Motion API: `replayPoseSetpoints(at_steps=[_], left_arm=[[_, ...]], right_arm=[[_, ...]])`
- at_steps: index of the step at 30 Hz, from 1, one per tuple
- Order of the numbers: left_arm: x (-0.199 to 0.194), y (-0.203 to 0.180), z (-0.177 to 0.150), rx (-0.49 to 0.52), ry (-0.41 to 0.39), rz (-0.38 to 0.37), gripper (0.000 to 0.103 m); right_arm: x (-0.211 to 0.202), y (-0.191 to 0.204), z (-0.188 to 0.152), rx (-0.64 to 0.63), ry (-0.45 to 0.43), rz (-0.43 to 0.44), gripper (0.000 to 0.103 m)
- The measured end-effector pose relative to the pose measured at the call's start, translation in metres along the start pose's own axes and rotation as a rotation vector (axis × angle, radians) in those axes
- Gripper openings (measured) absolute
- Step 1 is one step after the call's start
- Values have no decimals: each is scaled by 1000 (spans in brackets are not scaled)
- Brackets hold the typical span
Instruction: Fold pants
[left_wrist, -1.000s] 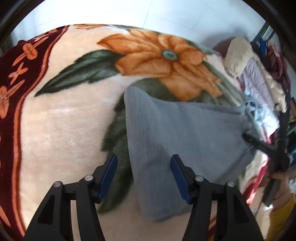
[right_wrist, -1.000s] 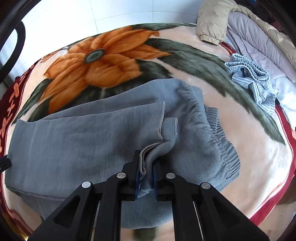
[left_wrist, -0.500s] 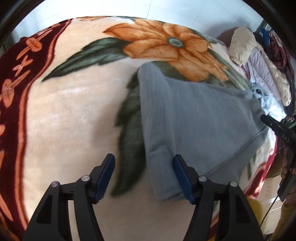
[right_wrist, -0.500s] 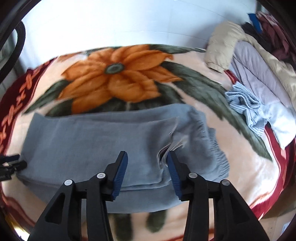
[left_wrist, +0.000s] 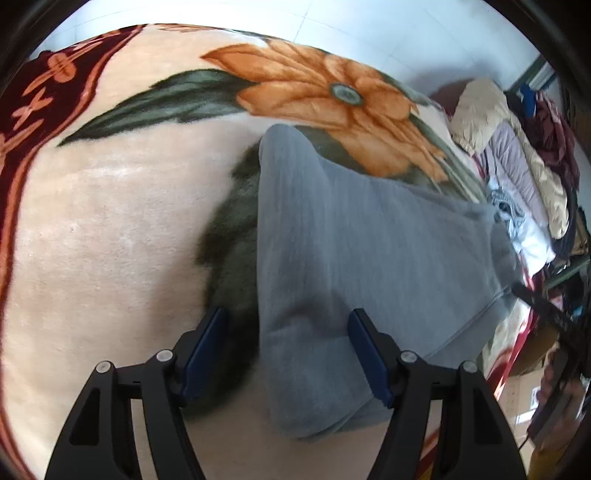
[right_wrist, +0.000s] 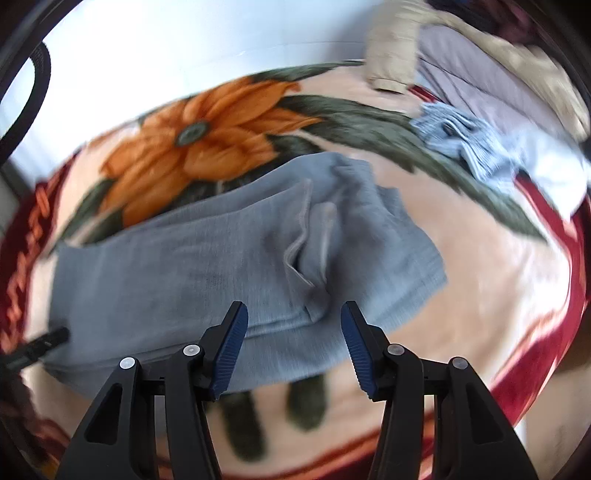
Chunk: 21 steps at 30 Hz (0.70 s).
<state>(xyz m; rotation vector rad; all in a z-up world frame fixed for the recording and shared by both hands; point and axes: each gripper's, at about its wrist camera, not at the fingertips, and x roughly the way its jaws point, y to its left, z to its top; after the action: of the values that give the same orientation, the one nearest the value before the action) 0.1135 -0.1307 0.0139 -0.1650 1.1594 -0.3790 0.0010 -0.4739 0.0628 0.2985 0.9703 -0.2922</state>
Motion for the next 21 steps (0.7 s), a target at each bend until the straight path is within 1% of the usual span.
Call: replayPoseSetpoints(at_steps=[3, 5, 6, 7, 8, 9, 10, 11, 12, 13, 14, 15, 17, 20, 21], left_arm=[[1, -5, -1, 4, -8, 10, 72], [3, -10, -3, 11, -11, 4, 71], [4, -14, -4, 17, -11, 3, 68], [6, -17, -4, 26, -9, 4, 61], [6, -20, -5, 33, -8, 0, 57], [7, -22, -4, 35, -8, -8, 50], [6, -21, -3, 29, -7, -26, 38], [6, -20, -3, 16, -7, -43, 33], [4, -16, -1, -6, -9, -60, 25], [3, -11, 0, -30, -10, -81, 20], [2, -7, 1, -49, -9, -101, 19], [-1, -6, 1, -56, -12, -107, 17], [-10, -5, 5, -49, -26, -119, 15], [-29, -4, 10, -35, -52, -141, 15], [-38, -3, 12, -30, -68, -135, 14]], right_arm=[[2, -11, -7, 101, 42, 25, 59], [7, -12, -9, 123, 59, 32, 59], [11, -11, -10, 123, 70, 25, 59], [14, -10, -11, 118, 78, 21, 59], [17, -8, -12, 112, 86, 16, 59], [20, -7, -14, 107, 91, 12, 59], [22, -4, -14, 100, 94, 9, 59], [22, -3, -14, 97, 99, -2, 59], [19, -1, -12, 89, 85, -13, 59], [16, 0, -11, 76, 70, -18, 59], [13, 3, -9, 48, 53, -33, 59], [11, 6, -6, 25, 43, -51, 59], [10, 7, -1, 8, 40, -69, 59], [4, 10, 3, 15, 33, -34, 59], [1, 12, 3, 16, 27, -21, 59]])
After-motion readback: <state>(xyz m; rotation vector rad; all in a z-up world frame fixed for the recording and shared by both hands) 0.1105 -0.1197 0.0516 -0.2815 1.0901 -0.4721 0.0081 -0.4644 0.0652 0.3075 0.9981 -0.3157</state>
